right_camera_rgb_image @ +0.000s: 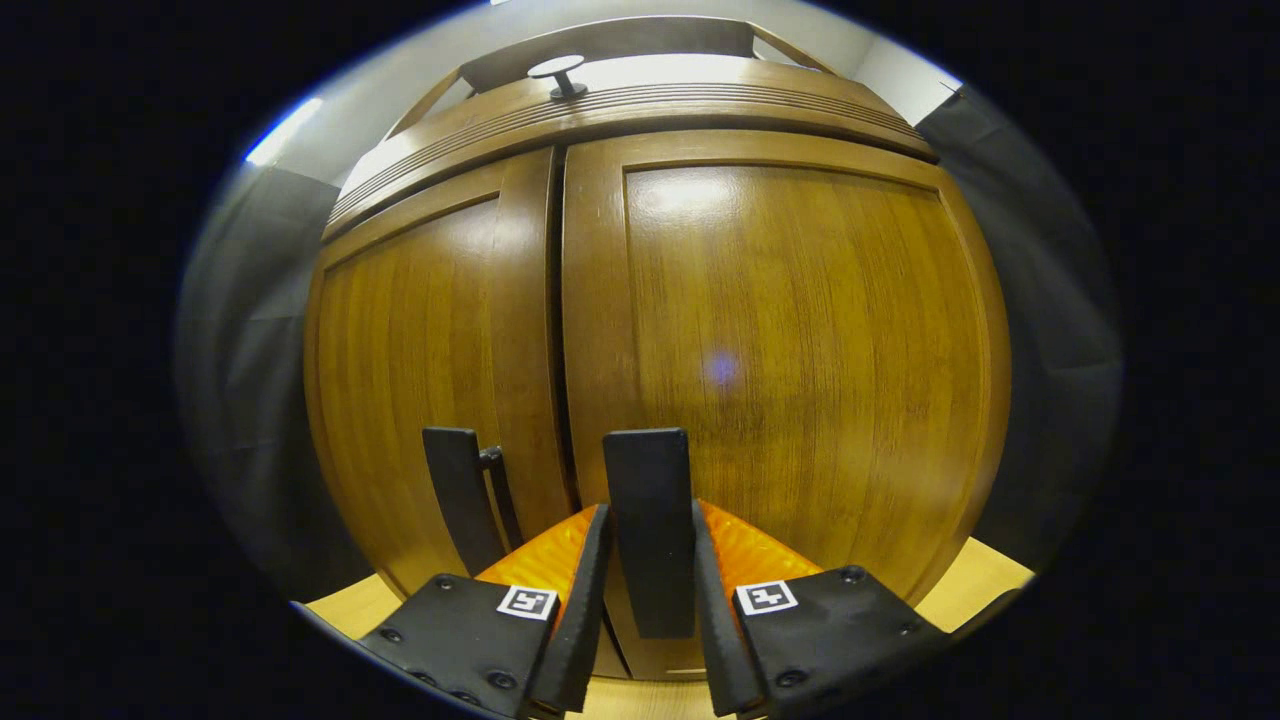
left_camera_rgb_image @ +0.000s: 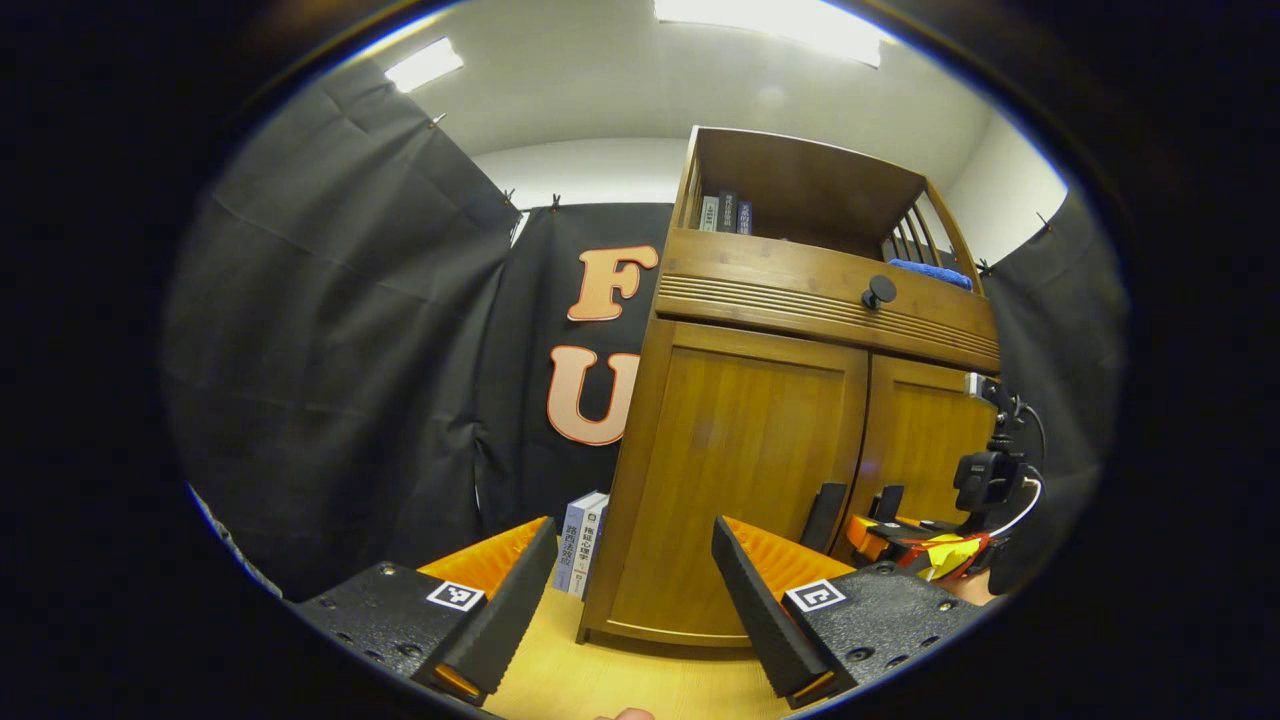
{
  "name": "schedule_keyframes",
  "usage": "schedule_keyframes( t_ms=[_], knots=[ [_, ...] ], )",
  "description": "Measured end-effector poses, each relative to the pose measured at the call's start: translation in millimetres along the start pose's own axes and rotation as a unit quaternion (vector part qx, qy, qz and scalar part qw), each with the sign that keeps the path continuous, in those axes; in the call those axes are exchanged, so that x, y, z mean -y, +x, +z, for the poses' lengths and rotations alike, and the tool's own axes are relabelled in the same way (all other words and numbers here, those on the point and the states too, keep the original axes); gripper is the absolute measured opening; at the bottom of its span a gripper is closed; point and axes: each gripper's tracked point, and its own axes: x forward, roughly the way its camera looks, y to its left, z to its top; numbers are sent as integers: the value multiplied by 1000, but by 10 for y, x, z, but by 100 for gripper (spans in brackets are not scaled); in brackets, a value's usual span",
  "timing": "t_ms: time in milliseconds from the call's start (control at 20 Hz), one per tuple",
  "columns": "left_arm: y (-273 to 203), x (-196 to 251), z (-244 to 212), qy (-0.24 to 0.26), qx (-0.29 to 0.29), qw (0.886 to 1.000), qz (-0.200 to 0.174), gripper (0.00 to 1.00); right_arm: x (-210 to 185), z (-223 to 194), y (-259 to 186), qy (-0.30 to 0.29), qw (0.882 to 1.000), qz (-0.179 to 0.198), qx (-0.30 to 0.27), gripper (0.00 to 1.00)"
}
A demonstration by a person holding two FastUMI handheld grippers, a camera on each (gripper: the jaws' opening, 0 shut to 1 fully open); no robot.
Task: Open the right door of the double-door shoe cabinet with the right hand, and open the left door with the left hand.
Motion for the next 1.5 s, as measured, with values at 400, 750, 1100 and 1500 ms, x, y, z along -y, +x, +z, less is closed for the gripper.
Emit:
schedule_keyframes(
  t_ms=[400, 750, 1100, 1500],
  knots=[
    [-150, -44, 48, -9, -3, 1000, 1, 91, 16, -28, -18, -10, 1000, 2, -23, 29],
    [-213, -8, 61, -10, -7, 1000, -5, 91, -38, 62, -137, -1, 999, 30, -30, 33],
    [-157, 177, 49, -8, -8, 999, -30, 91, 63, 128, -625, -15, 999, 37, -32, 29],
    [-62, 481, 7, 0, -10, 998, -67, 92, 307, 184, -1182, -23, 998, 52, -30, 29]
  ],
)
